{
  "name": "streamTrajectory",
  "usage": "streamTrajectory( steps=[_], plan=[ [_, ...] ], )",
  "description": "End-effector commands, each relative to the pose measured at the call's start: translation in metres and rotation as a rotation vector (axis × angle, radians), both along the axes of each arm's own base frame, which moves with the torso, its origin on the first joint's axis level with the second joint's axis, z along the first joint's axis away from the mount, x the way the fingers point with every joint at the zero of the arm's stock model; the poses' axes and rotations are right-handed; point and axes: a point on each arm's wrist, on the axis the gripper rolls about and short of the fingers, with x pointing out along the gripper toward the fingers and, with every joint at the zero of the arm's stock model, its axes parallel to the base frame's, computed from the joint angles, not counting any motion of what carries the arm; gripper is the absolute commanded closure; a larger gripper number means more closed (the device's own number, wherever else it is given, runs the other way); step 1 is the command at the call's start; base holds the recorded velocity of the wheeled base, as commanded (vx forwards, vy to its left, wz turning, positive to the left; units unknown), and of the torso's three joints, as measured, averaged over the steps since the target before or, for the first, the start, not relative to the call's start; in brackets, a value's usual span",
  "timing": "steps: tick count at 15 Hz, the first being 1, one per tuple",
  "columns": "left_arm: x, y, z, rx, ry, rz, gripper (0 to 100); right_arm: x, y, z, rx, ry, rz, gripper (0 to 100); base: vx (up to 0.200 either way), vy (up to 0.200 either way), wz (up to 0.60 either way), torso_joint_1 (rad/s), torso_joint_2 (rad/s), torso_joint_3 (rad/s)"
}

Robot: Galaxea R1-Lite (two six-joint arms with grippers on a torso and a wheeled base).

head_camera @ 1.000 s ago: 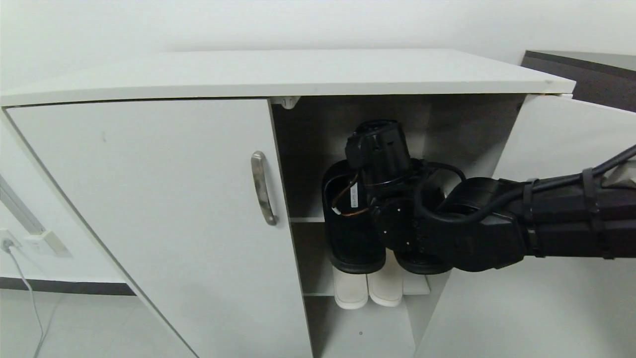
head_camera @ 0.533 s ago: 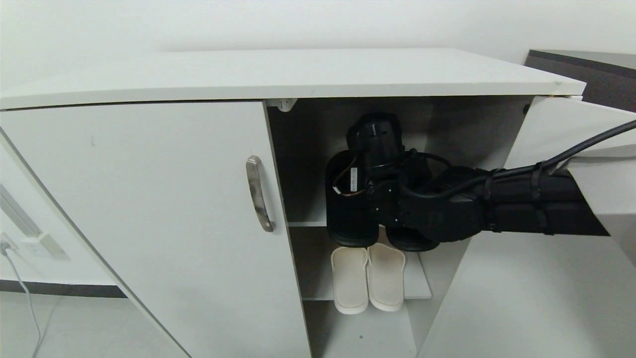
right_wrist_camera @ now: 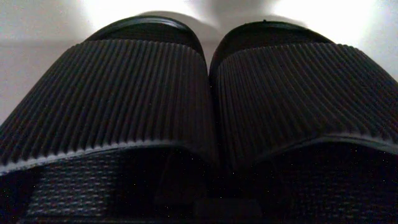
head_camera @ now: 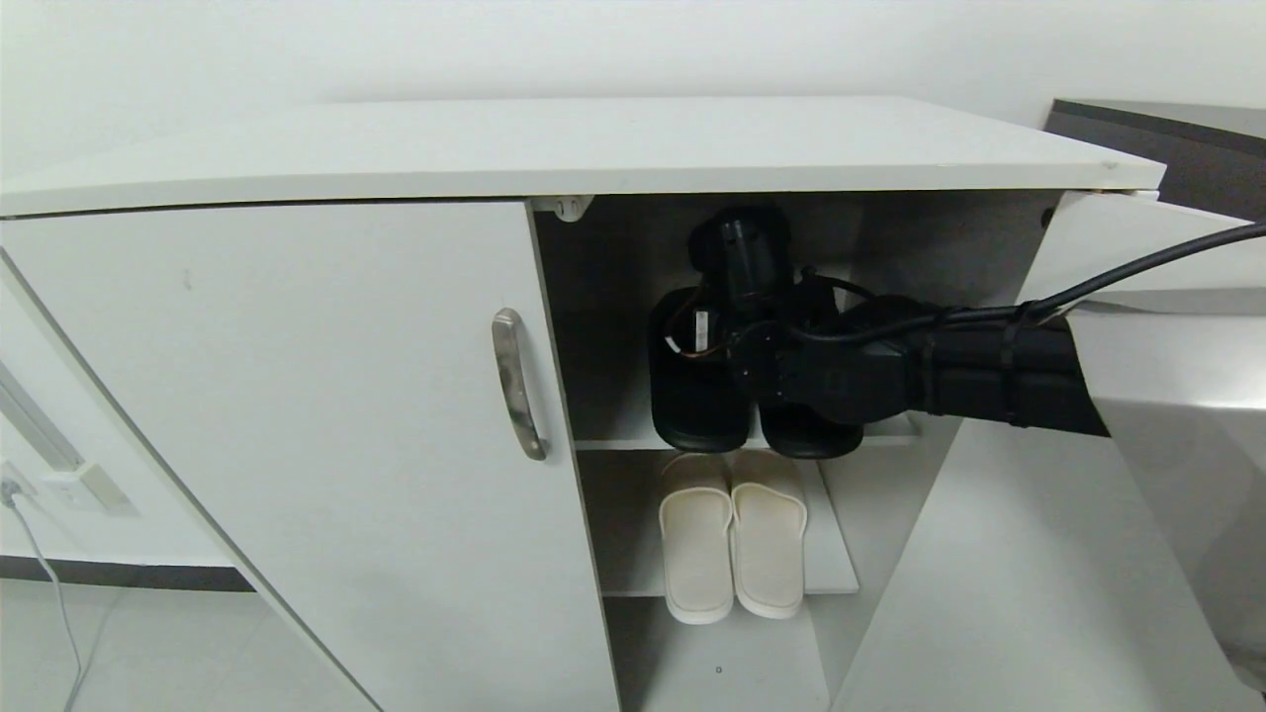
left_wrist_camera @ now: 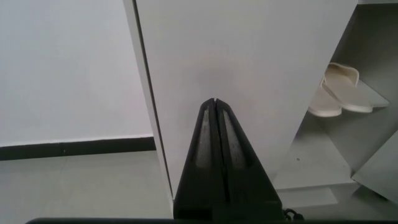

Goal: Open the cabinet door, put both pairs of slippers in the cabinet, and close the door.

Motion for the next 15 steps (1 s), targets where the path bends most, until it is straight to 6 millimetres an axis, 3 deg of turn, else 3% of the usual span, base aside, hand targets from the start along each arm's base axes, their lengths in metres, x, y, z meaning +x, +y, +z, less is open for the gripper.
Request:
streamTrajectory(
  steps=[1,5,6,15],
  plan=[
    [0.000,0.000,0.000,0.000,0.002,0.000,100,0.007,0.003,-0.010,-0.012,0.013,-0.006,100,0.000,0.000,0.00,0.000,0.00,0.000],
    [0.000,0.000,0.000,-0.002,-0.001,-0.001,100,0.010,0.004,-0.016,-0.019,0.021,-0.009,100,0.000,0.000,0.00,0.000,0.00,0.000],
    [0.000,0.000,0.000,-0.002,-0.001,-0.001,100,0.010,0.003,-0.016,-0.020,0.022,-0.010,0,0.000,0.000,0.00,0.000,0.00,0.000],
    [0.000,0.000,0.000,-0.002,0.001,-0.001,100,0.002,0.001,0.000,0.001,-0.004,-0.007,0,0.000,0.000,0.00,0.000,0.00,0.000]
  ],
)
